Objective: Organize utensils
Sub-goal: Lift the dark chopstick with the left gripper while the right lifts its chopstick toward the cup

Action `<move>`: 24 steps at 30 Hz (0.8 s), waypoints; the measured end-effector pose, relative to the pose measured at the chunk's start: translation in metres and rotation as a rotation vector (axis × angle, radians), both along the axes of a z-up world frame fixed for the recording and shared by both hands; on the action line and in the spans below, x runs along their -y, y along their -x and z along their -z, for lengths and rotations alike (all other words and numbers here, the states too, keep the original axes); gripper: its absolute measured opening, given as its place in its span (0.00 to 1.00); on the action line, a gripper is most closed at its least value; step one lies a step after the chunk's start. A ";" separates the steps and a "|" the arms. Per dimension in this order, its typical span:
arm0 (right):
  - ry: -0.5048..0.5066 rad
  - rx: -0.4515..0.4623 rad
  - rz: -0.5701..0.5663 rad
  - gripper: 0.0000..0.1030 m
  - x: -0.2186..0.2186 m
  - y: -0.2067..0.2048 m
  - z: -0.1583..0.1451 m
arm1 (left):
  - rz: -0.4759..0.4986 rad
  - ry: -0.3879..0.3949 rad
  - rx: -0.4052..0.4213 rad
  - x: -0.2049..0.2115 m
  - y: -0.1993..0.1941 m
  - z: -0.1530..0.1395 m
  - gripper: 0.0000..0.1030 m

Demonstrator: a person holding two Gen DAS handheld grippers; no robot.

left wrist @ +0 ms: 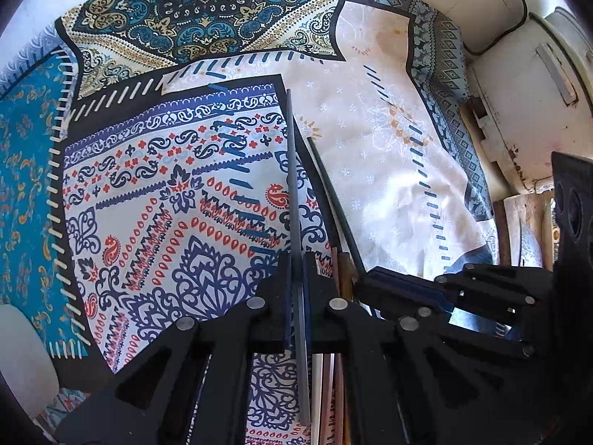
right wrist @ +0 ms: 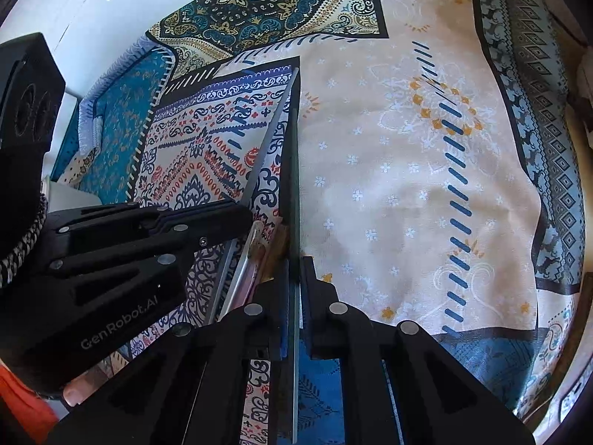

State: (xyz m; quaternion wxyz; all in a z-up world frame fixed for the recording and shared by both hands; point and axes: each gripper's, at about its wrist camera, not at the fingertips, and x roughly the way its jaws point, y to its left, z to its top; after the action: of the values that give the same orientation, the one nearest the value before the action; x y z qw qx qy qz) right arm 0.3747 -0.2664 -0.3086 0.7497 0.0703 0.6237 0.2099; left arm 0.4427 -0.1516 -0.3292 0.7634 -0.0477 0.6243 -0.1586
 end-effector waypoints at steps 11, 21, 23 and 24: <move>0.000 0.143 0.017 0.05 0.008 0.026 -0.051 | -0.031 -0.027 0.169 -0.016 0.039 -0.053 0.04; -0.020 0.274 0.012 0.05 -0.005 0.055 -0.104 | -0.077 -0.029 0.335 -0.056 0.083 -0.116 0.04; -0.029 0.295 0.006 0.05 -0.012 0.057 -0.114 | -0.090 -0.028 0.367 -0.067 0.092 -0.130 0.04; -0.034 0.306 0.002 0.05 -0.015 0.058 -0.120 | -0.098 -0.027 0.379 -0.071 0.096 -0.135 0.04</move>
State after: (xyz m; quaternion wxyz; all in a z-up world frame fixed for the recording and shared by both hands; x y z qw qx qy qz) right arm 0.3166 -0.2518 -0.1887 0.8349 0.0508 0.4983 0.2281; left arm 0.3467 -0.0803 -0.1938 0.8748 -0.0372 0.4682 -0.1191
